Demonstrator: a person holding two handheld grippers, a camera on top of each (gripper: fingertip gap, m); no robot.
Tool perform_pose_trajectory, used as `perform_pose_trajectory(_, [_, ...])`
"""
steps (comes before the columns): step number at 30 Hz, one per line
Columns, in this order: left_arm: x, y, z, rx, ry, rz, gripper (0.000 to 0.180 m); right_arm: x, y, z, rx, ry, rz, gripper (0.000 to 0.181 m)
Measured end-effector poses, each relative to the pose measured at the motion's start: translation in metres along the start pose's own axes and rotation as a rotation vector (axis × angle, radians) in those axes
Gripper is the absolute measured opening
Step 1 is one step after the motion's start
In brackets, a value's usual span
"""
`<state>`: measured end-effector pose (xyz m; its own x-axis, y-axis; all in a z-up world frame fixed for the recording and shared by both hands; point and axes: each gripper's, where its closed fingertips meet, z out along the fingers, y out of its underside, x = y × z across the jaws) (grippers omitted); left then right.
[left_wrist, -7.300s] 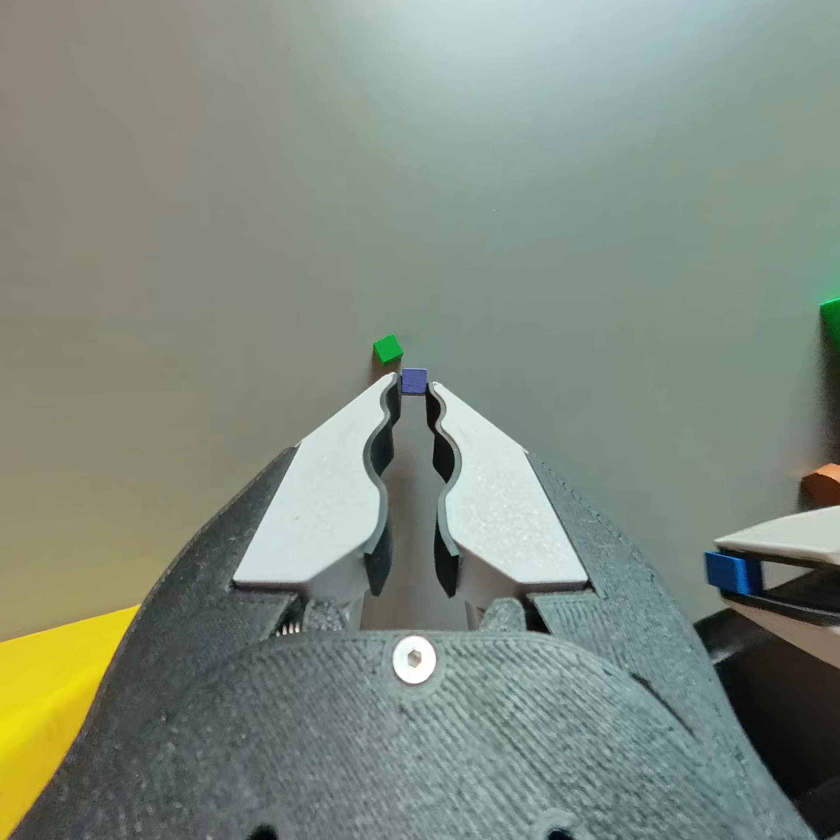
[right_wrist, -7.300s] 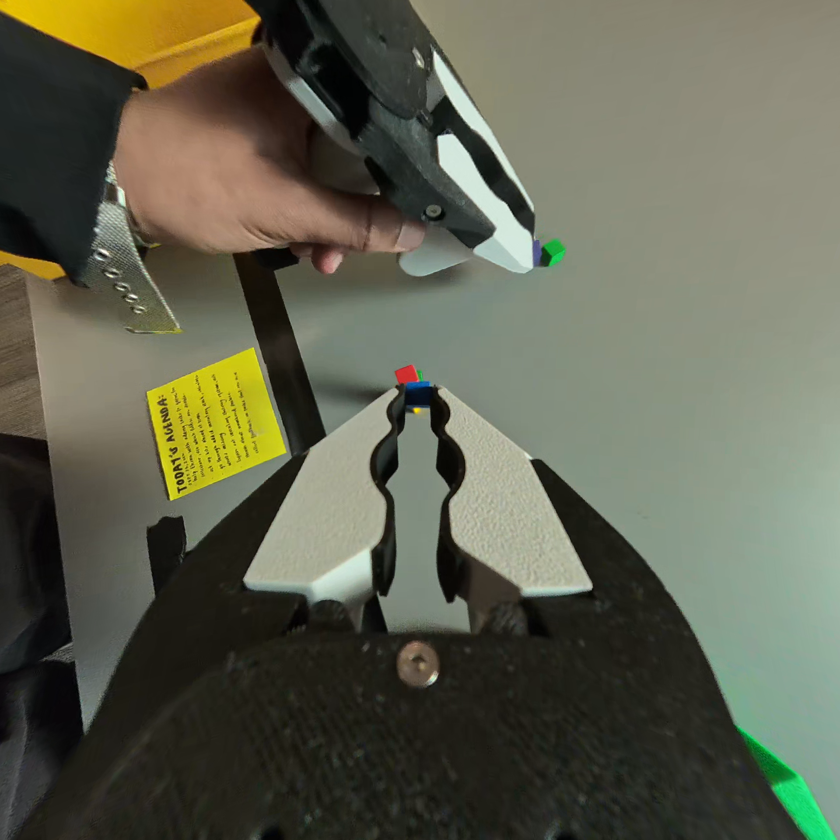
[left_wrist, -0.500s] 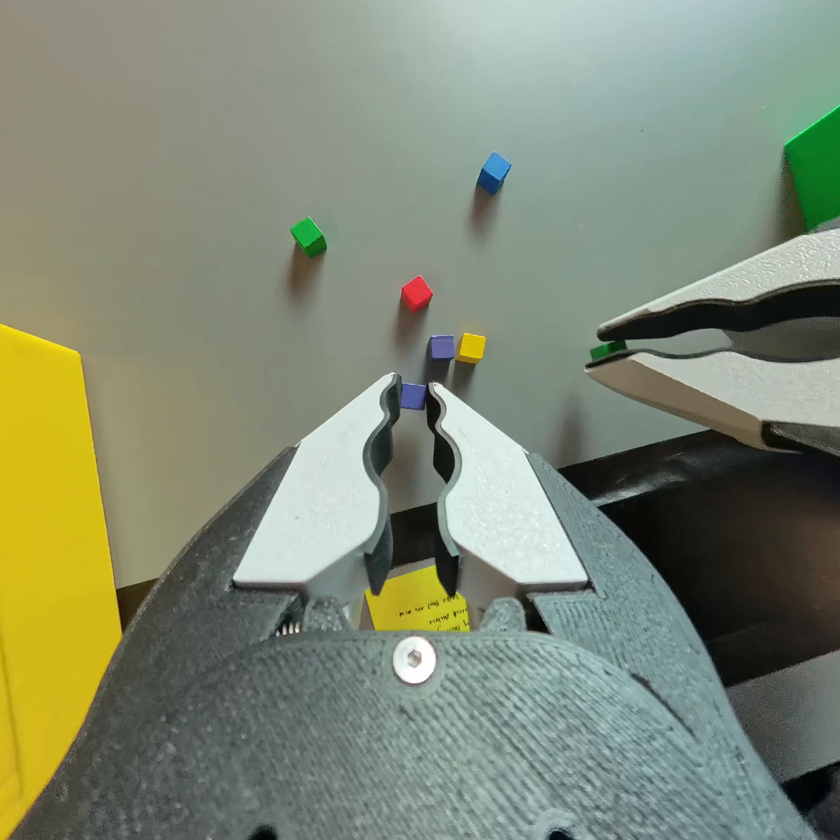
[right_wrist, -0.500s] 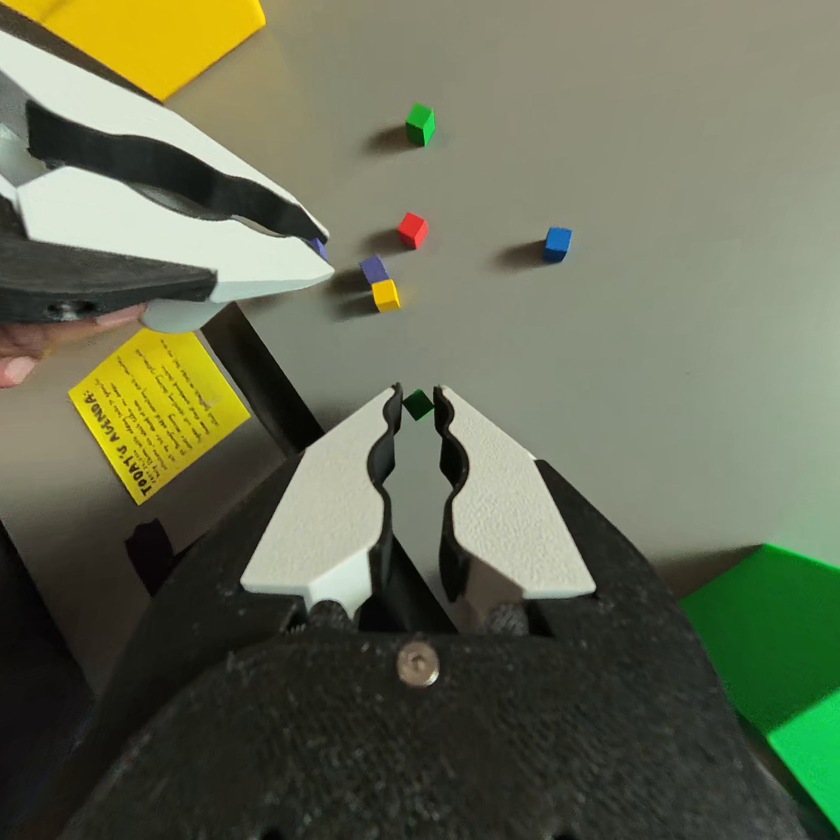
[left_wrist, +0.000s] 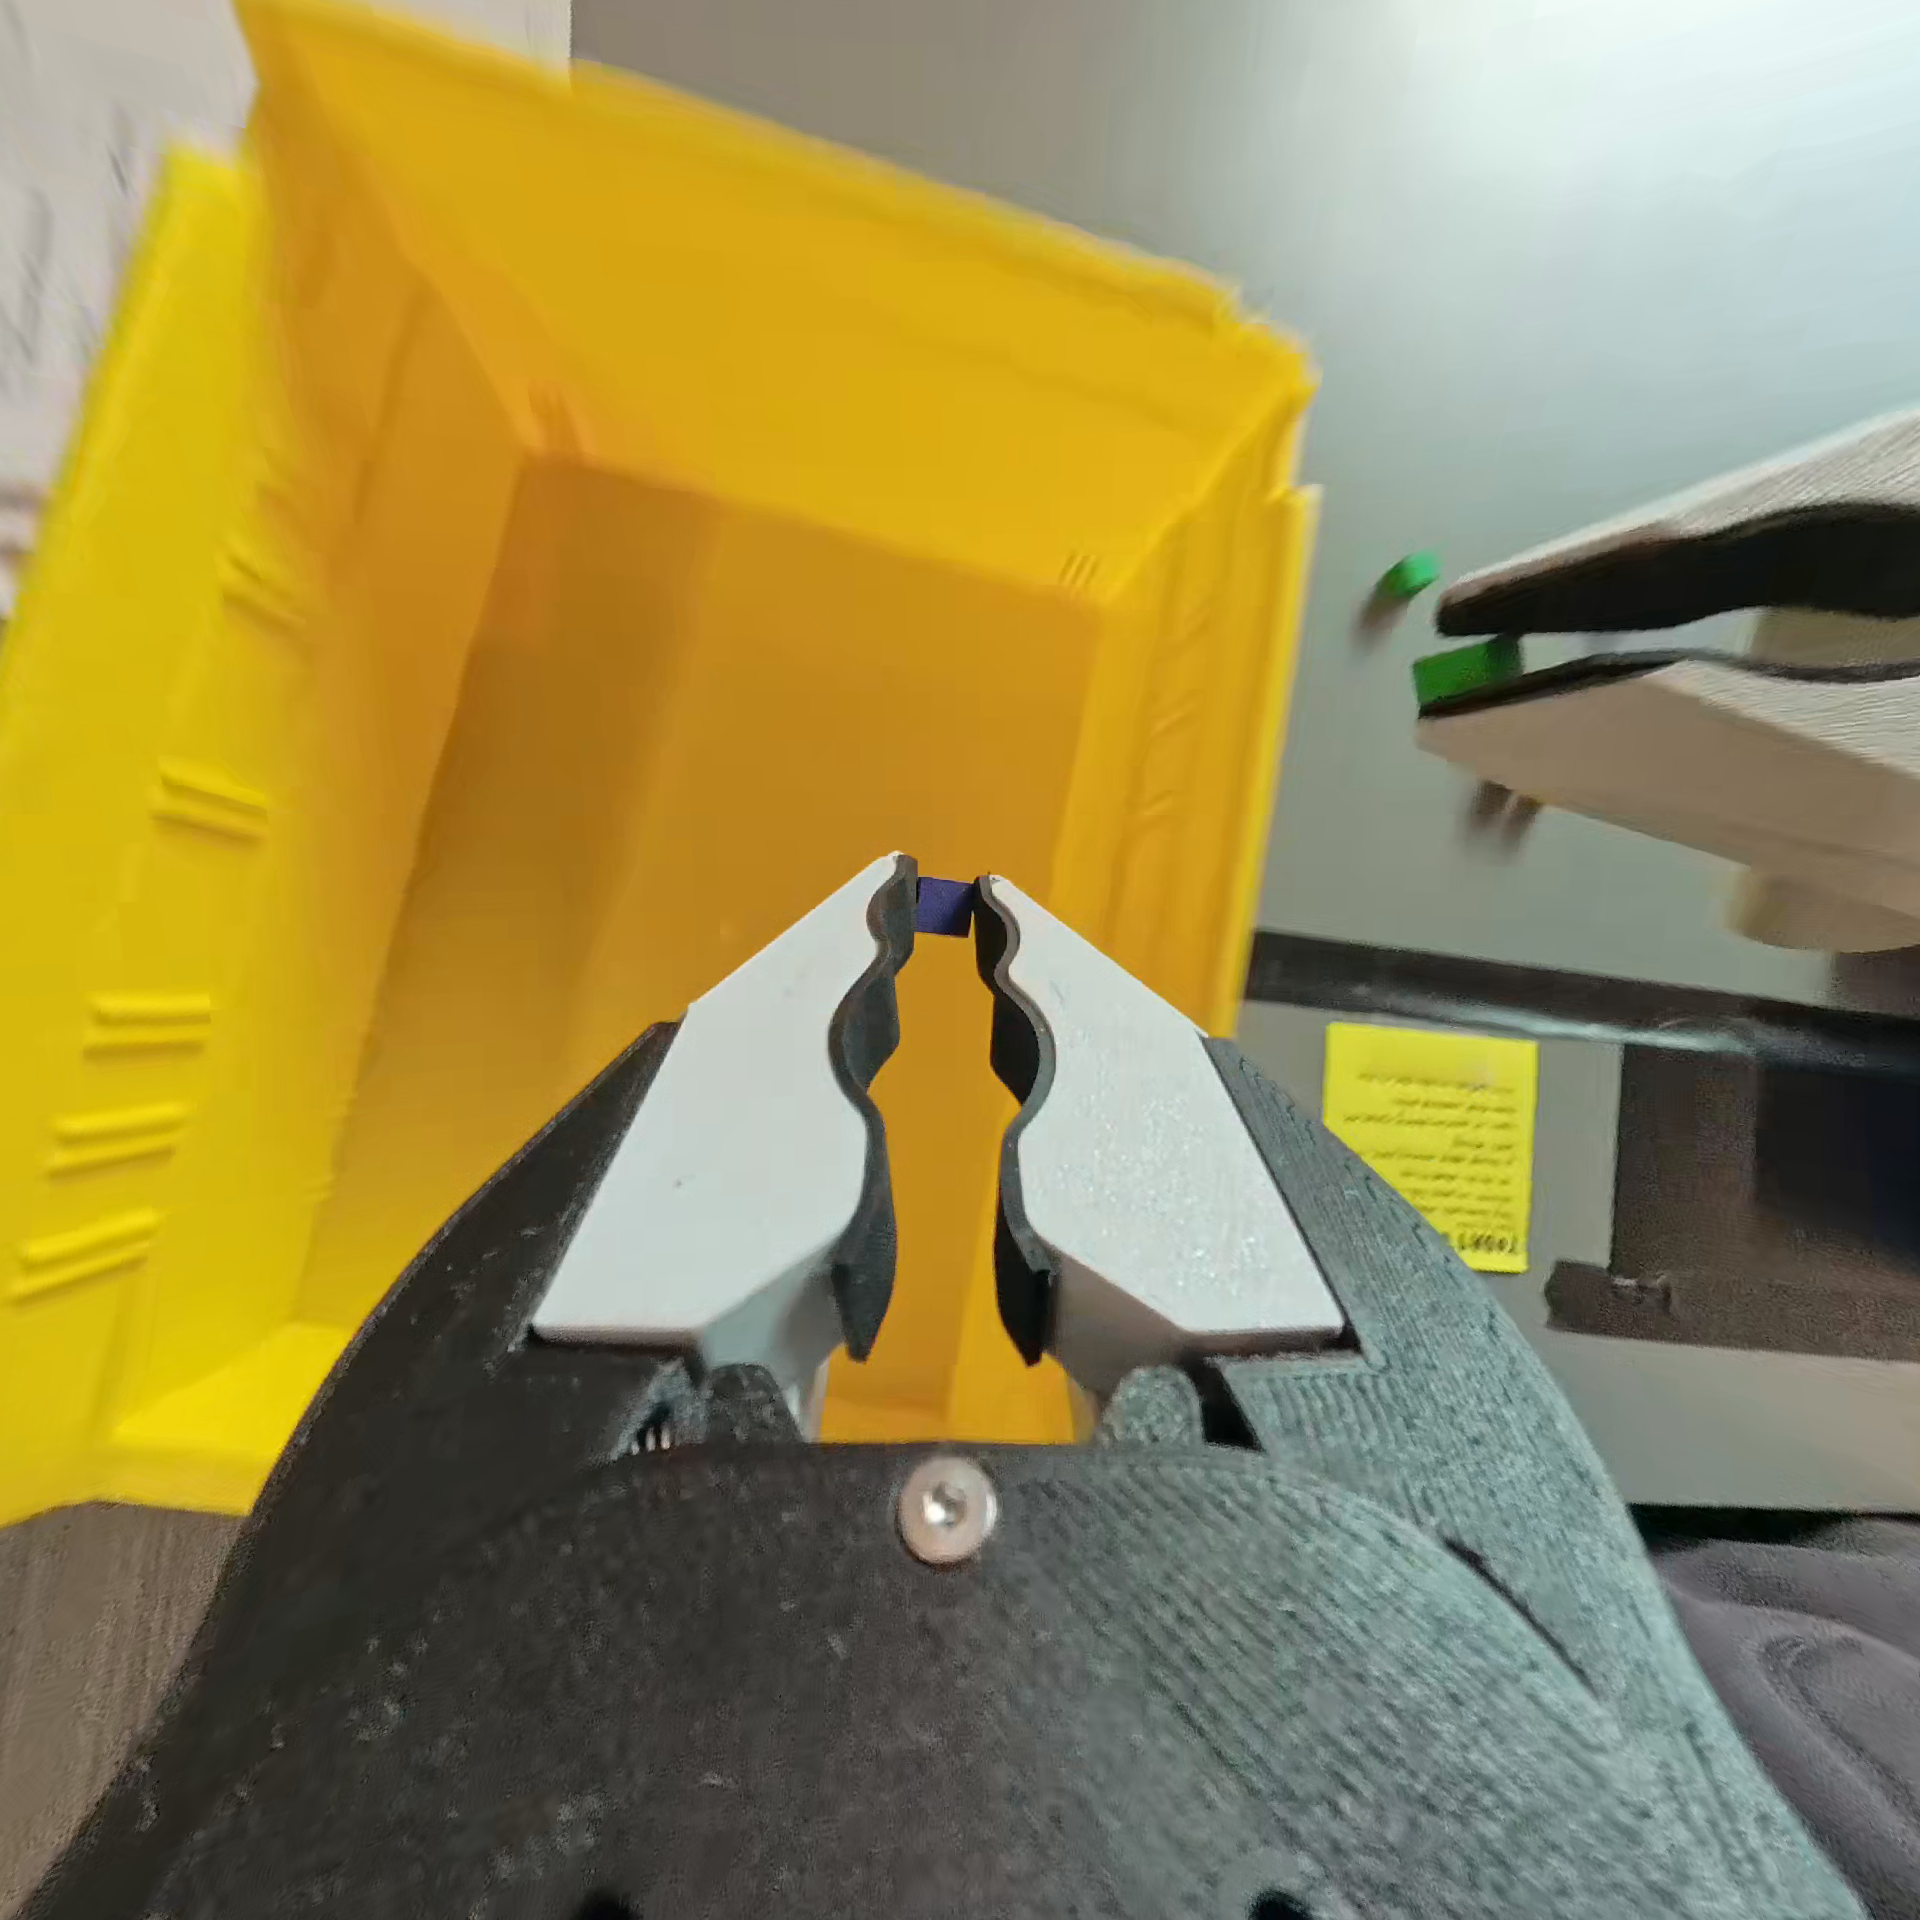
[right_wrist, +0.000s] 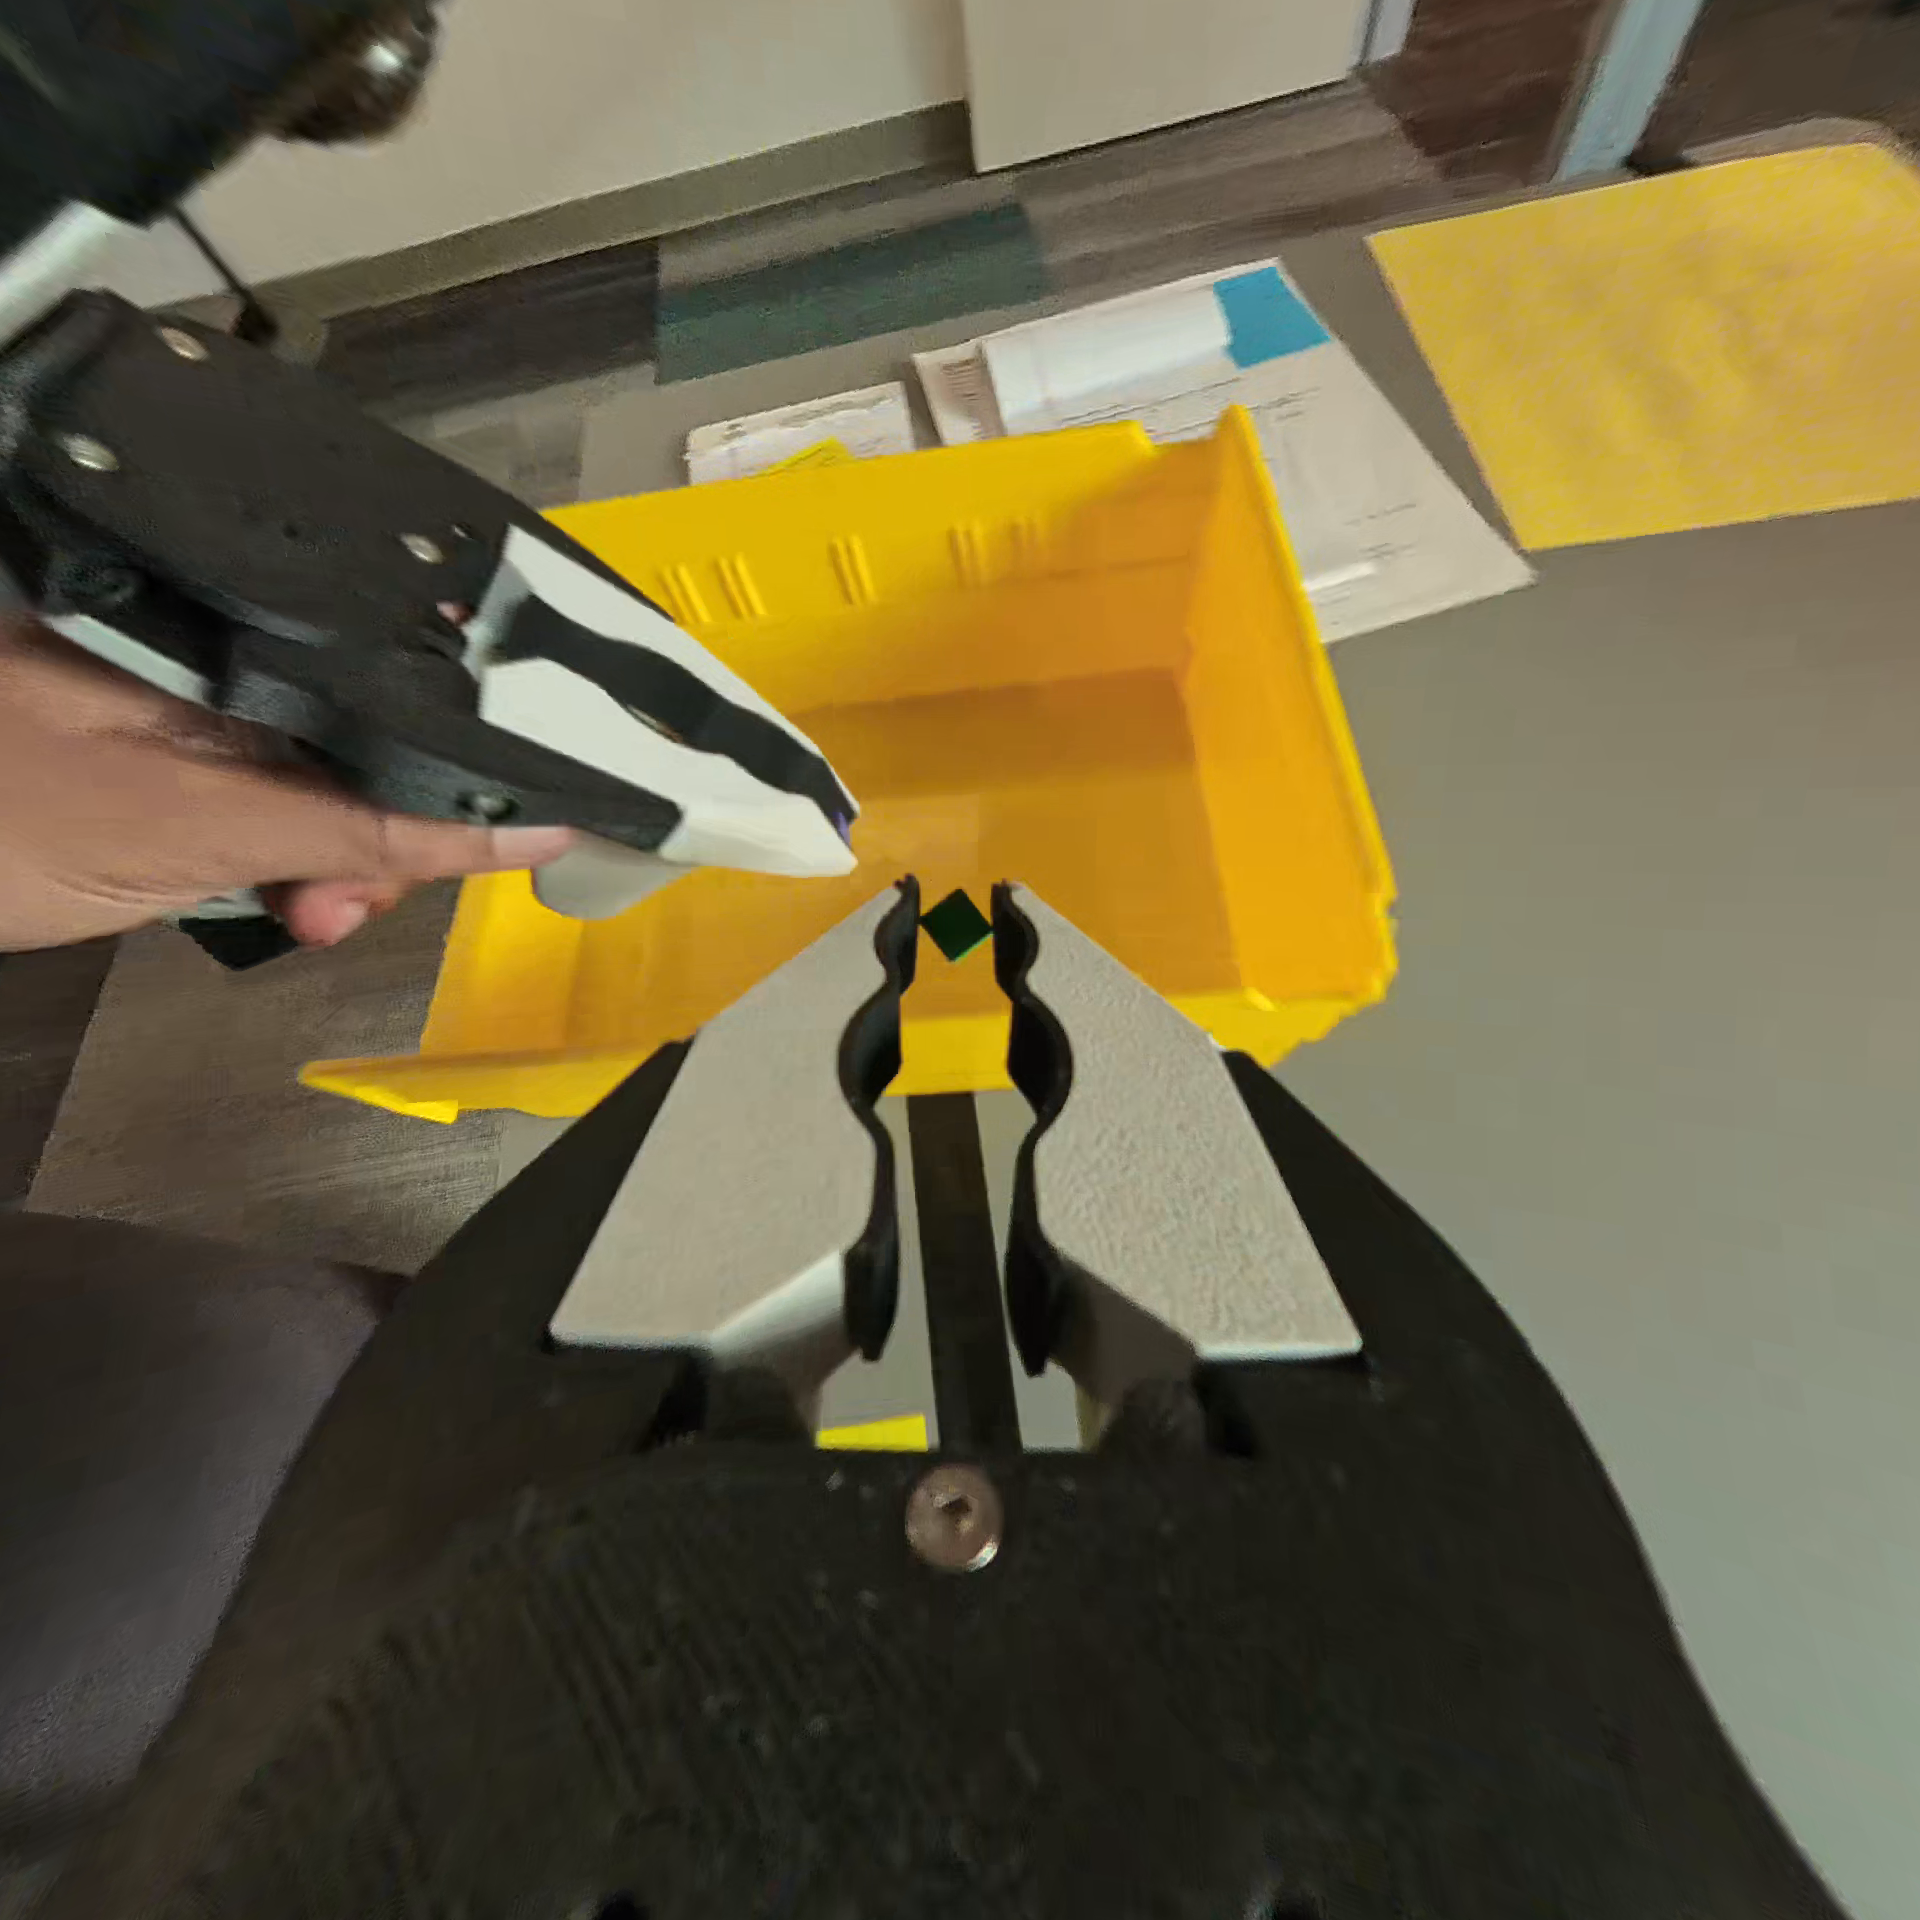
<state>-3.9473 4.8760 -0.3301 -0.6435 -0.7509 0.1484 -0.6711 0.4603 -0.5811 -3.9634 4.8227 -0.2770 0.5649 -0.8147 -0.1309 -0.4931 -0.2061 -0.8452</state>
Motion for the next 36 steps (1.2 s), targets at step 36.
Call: perform_pose_trajectory(36, [0.191,0.028,0.130,-0.208,0.331,0.460,0.032,0.118,0.172,-0.121,-0.282,0.435,0.299,0.009])
